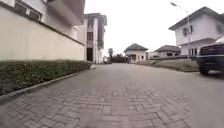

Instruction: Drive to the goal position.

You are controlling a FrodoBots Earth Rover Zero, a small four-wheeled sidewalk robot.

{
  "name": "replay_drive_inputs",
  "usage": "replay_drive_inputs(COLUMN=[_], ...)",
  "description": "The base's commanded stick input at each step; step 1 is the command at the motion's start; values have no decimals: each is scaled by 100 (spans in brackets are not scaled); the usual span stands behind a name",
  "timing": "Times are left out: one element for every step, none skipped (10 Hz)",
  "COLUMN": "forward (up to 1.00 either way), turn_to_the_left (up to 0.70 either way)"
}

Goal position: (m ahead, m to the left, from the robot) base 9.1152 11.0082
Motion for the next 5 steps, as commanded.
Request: replay_drive_inputs(forward=[70, 70, 70, 70, 70], turn_to_the_left=[0, 0, 0, 0, 0])
